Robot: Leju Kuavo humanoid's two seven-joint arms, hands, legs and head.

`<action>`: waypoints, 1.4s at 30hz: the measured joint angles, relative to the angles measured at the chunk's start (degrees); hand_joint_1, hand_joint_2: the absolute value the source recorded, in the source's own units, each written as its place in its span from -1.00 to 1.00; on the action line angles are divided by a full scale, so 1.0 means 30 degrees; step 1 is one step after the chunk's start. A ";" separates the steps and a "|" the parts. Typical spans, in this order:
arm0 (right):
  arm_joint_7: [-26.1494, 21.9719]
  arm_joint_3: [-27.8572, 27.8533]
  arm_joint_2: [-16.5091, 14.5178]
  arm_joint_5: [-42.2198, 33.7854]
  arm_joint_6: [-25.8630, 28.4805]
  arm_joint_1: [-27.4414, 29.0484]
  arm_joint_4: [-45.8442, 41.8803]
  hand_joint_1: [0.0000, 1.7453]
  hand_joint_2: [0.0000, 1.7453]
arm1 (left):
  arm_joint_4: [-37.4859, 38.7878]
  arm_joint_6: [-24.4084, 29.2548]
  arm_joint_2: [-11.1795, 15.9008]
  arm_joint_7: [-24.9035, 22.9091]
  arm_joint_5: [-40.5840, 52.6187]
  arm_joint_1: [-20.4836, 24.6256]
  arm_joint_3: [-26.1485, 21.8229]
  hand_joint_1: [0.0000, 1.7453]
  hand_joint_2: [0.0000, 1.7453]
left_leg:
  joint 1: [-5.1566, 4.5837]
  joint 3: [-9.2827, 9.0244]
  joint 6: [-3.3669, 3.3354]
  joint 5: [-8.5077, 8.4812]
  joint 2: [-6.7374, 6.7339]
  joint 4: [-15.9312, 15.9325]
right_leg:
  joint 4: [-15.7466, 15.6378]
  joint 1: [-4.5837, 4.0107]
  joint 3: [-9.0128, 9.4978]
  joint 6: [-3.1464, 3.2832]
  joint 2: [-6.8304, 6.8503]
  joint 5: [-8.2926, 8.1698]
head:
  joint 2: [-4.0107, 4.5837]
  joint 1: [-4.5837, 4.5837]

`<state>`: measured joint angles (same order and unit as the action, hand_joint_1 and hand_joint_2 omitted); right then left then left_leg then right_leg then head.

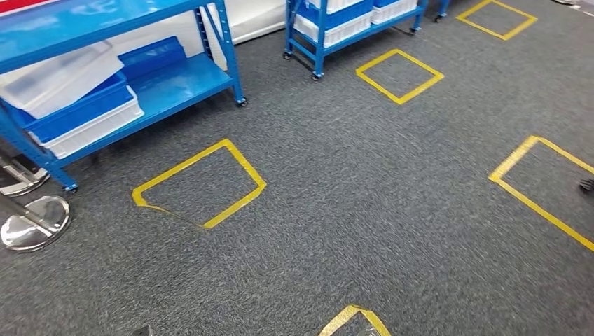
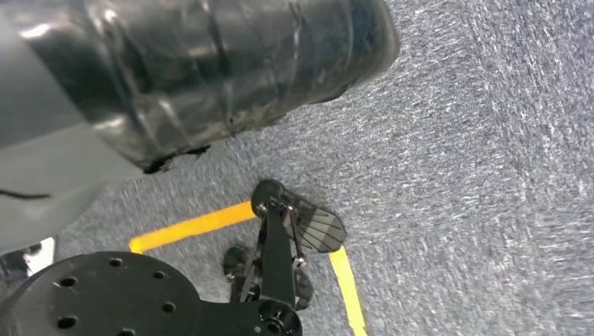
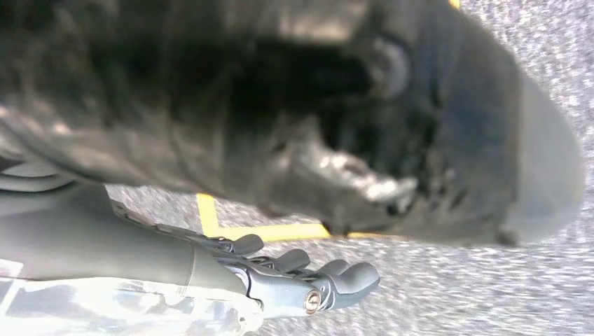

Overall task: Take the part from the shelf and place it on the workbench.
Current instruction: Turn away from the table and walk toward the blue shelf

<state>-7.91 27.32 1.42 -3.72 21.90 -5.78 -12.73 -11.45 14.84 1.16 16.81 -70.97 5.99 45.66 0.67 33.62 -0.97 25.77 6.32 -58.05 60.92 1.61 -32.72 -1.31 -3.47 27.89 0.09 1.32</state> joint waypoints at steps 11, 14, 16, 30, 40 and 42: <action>-0.0220 0.0000 -0.0115 -0.0324 0.0273 -0.0127 0.0016 -1.00 -1.00 | 0.0000 -0.0445 -0.0024 -0.0005 0.0007 0.0009 -0.0015 -1.00 -1.00 | 0.0105 0.3005 0.0758 0.1798 -0.1862 -0.5142 | -0.0761 -0.0189 0.0580 0.0812 0.2003 0.0066 | 0.0000 0.0217; -0.0195 0.0000 -0.0113 -0.0366 0.0282 -0.0204 0.0018 -1.00 -1.00 | 0.0000 -0.0488 -0.0018 0.0051 0.0024 -0.0025 -0.0015 -1.00 -1.00 | 0.0012 0.1384 0.0660 0.0182 -0.2657 -0.2048 | -0.0685 -0.0229 0.0769 0.0650 0.2676 0.0292 | 0.0000 0.0231; -0.0178 0.0000 -0.0095 -0.0465 0.0297 -0.0243 0.0024 -1.00 -1.00 | 0.0000 -0.0587 -0.0016 0.0104 0.0062 0.0028 -0.0015 -1.00 -1.00 | -0.0127 0.0600 0.0428 -0.0189 -0.3201 -0.0531 | -0.0674 -0.0324 0.0878 0.0425 0.3046 0.0460 | 0.0000 0.0196; -0.0055 0.0000 0.0007 -0.0752 0.1026 -0.0118 0.0115 -1.00 -1.00 | 0.0000 -0.0723 -0.0077 -0.0140 0.0204 0.0038 -0.0015 -1.00 -1.00 | -0.0250 0.0277 -0.0293 -0.0016 -0.1554 -0.0261 | 0.0543 -0.0265 -0.0236 0.0209 0.1108 0.0308 | 0.0000 -0.0009; 0.0038 0.0000 -0.0031 -0.0742 0.1168 -0.0156 0.0113 -1.00 -1.00 | 0.0000 -0.0760 -0.0076 -0.0086 0.0275 0.0012 -0.0015 -1.00 -1.00 | -0.0014 0.2582 0.0618 0.2192 -0.1803 -0.5006 | -0.0723 -0.0277 0.0427 0.0990 0.1265 -0.0020 | 0.0000 0.0144; 0.0031 0.0000 -0.0038 -0.0720 0.1144 -0.0149 0.0113 -1.00 -1.00 | 0.0000 -0.0752 -0.0076 -0.0080 0.0273 0.0003 -0.0015 -1.00 -1.00 | 0.0044 0.2683 0.0692 0.1697 -0.1859 -0.5006 | -0.0685 -0.0270 0.0502 0.0973 0.1289 0.0075 | 0.0000 0.0149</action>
<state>-7.81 27.32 1.30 -5.87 25.33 -6.22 -12.39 -11.45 12.58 0.93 16.57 -70.15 5.99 45.62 0.80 41.67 1.11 30.86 0.75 -73.07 58.86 0.80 -31.22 1.61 0.40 28.11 0.09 1.77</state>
